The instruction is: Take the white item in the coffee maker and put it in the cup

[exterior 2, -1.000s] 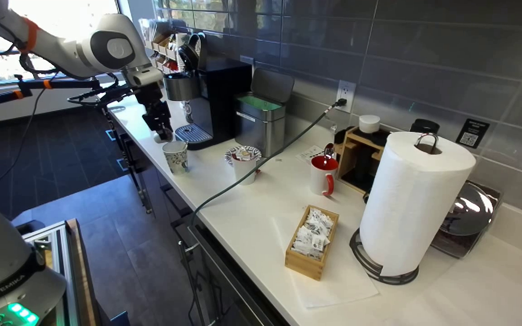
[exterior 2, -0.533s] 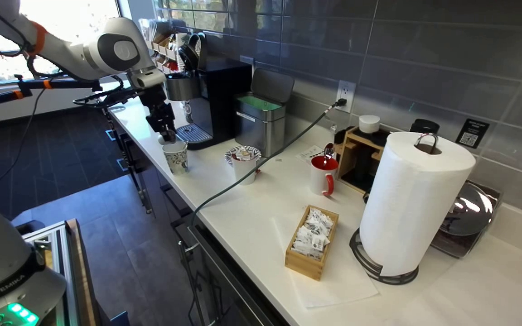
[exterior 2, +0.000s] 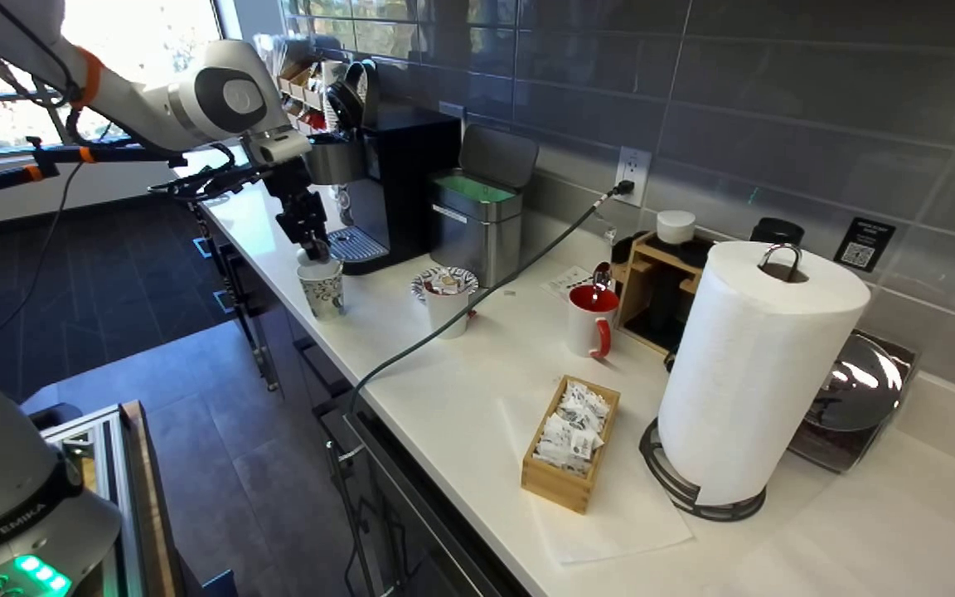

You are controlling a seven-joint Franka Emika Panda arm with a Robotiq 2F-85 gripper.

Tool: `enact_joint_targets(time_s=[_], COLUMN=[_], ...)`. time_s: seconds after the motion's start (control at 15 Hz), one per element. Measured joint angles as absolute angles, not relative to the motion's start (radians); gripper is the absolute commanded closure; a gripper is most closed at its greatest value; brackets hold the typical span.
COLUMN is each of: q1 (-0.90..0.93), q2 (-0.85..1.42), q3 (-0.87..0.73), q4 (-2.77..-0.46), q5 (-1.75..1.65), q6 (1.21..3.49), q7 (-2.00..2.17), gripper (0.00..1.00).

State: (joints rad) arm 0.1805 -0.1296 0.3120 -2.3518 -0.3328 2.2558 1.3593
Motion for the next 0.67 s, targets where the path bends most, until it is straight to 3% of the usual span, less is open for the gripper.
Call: enact_joint_targets(time_s=[0.13,0.2,0.27,0.47,0.67], q1=[0.181,0.181,0.181,0.184,0.185], q2=[-0.121,-0.116,-0.111,-0.099,-0.092], q3=[0.312,0.312,0.312,0.312,0.312], q4=[-2.345,-2.341,-2.337,-2.33,-2.328], q5=[-0.338,-0.338,-0.338,-0.338,-0.338], q6=[2.256,2.256,2.255,2.255,2.255], q7=[1.362,1.362,1.362,1.361,1.361], gripper=[0.72,0.22,0.2,0.01,0.0])
